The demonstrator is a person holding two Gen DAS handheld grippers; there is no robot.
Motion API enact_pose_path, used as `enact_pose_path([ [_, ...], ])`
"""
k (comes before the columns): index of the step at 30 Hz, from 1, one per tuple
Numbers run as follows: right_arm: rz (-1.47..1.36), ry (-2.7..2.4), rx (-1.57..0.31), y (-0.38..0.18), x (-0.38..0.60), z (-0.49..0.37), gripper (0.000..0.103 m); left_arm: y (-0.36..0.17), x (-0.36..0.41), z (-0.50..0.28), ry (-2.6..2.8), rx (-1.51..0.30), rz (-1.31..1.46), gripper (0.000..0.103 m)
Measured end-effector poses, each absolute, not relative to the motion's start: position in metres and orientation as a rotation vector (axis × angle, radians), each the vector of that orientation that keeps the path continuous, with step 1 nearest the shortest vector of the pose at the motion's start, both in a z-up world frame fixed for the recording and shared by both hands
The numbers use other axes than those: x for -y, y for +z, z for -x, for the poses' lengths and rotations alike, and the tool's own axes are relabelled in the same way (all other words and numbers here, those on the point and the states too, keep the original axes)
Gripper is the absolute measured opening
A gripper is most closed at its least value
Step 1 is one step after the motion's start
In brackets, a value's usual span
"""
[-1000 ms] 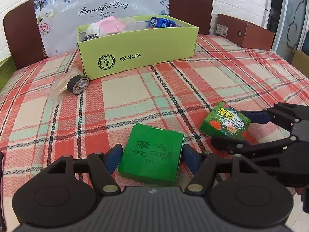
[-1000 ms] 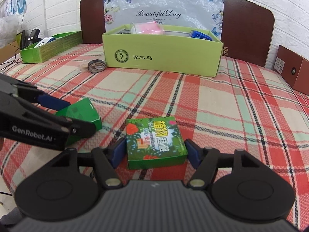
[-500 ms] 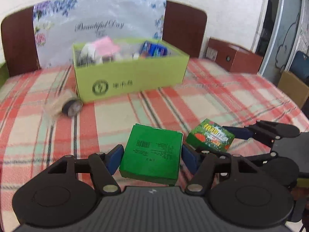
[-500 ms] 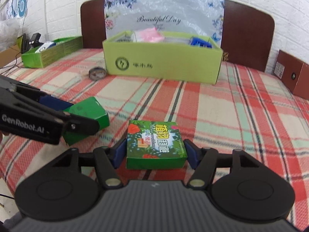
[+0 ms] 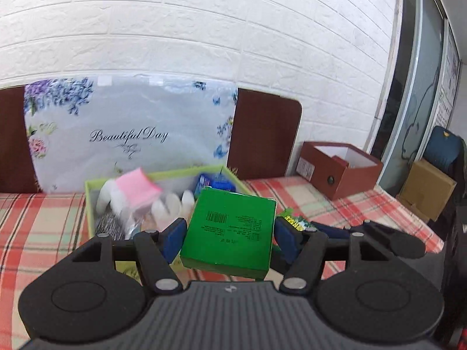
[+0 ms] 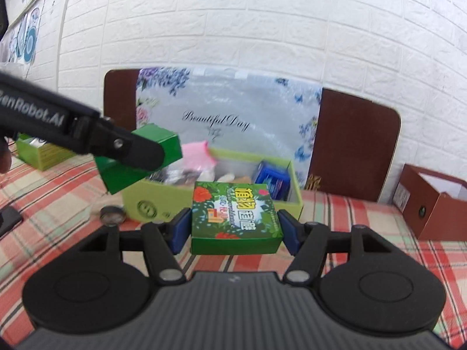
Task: Organize objects
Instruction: 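Lower both green boxes into the lime-green box and open both tools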
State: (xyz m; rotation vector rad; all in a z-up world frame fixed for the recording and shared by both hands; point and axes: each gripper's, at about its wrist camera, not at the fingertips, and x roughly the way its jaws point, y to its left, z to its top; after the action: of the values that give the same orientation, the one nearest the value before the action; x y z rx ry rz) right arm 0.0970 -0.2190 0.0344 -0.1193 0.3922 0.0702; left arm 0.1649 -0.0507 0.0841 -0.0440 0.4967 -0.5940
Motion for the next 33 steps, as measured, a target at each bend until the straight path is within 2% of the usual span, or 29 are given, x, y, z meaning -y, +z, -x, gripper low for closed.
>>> enact_pose_path([
  [10, 0.082, 0.001, -0.358, 0.038, 0.245, -0.174, 0.063, 0.091, 0.083, -0.274, -0.567, -0.562, 0.212, 0.069],
  [21, 0.044, -0.025, -0.387, 0.015, 0.265, -0.23, 0.063, 0.064, 0.101, -0.331, -0.496, -0.576, 0.135, 0.069],
  [22, 0.042, -0.024, -0.39, 0.013, 0.266, -0.234, 0.063, 0.063, 0.1, -0.33, -0.496, -0.56, 0.138, 0.071],
  [23, 0.035, -0.019, -0.391, 0.01, 0.267, -0.238, 0.064, 0.063, 0.098, -0.329, -0.496, -0.545, 0.142, 0.078],
  [24, 0.029, -0.007, -0.388, 0.008, 0.268, -0.241, 0.068, 0.063, 0.097, -0.328, -0.489, -0.539, 0.142, 0.082],
  [25, 0.026, 0.015, -0.388, 0.006, 0.268, -0.243, 0.084, 0.064, 0.095, -0.324, -0.477, -0.532, 0.141, 0.088],
  [27, 0.027, 0.021, -0.381, 0.004, 0.267, -0.24, 0.098, 0.066, 0.09, -0.316, -0.465, -0.51, 0.128, 0.089],
  [28, 0.032, 0.012, -0.361, 0.004, 0.266, -0.236, 0.102, 0.068, 0.088, -0.312, -0.461, -0.502, 0.12, 0.089],
  [33, 0.049, -0.013, -0.324, 0.007, 0.26, -0.209, 0.103, 0.078, 0.07, -0.273, -0.44, -0.449, 0.12, 0.089],
])
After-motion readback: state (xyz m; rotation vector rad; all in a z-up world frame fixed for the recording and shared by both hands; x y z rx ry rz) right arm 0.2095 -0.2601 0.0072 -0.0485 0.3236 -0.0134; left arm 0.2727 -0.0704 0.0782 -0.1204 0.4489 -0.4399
